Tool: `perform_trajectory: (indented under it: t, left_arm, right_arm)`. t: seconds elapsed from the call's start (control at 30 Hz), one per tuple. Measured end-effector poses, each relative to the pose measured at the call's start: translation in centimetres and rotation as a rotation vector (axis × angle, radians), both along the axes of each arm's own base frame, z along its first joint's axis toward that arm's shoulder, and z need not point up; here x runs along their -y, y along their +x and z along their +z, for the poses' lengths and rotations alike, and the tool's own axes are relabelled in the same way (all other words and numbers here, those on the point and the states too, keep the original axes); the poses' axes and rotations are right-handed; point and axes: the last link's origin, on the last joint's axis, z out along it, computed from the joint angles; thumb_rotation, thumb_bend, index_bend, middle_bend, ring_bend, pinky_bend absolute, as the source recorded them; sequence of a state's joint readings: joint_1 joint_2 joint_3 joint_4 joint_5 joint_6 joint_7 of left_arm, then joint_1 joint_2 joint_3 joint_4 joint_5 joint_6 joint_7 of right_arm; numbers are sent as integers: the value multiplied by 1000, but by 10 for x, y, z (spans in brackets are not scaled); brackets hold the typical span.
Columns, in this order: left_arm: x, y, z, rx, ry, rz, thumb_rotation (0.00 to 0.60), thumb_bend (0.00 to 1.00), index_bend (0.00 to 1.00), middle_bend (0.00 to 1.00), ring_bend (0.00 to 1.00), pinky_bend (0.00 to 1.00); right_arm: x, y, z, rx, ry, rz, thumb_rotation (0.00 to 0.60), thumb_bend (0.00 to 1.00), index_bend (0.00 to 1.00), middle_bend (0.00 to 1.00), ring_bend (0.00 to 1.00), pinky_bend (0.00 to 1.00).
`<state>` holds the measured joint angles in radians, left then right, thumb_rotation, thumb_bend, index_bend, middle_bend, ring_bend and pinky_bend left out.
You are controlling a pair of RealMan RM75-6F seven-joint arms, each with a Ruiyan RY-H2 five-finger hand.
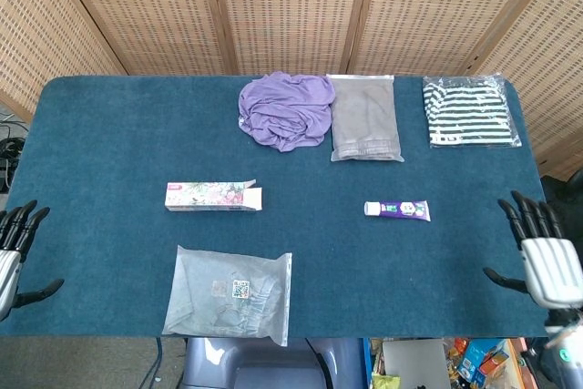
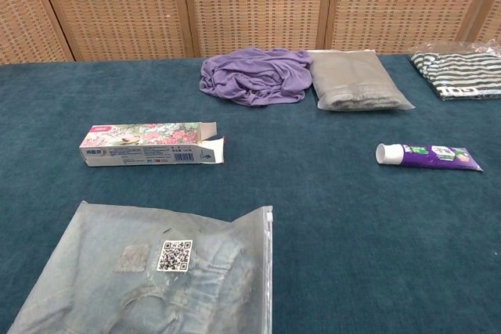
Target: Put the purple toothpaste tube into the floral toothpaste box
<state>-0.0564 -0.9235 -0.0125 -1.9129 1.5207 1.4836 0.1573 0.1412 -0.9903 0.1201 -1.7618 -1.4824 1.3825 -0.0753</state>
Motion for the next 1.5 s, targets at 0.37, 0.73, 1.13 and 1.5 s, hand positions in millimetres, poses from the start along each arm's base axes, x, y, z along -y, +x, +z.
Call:
perform_trajectory:
  t: [0.37,0.73,1.13,1.5]
  left_arm:
    - [-18,-5,-13,-35,-3,36,600,46,0,0,0,0]
    - [-27,-9,-16,-55,-4,80,600,45,0,0,0,0]
    - [-30,-11,-17,-56,-10,92,600,46,0,0,0,0]
    - [-30,-12,-15,-52,-10,96,600,46,0,0,0,0]
  right_arm:
    - [101,1,-45,45,165,-92,600,23,263,324,230,226]
    - [150,20,-104,30,174,-151,600,174,326,378,279,265]
    - [153,17,-142,-20,213,-160,600,276,336,385,284,266]
    - [152,11,-166,-81,222,-145,600,278,341,388,284,266]
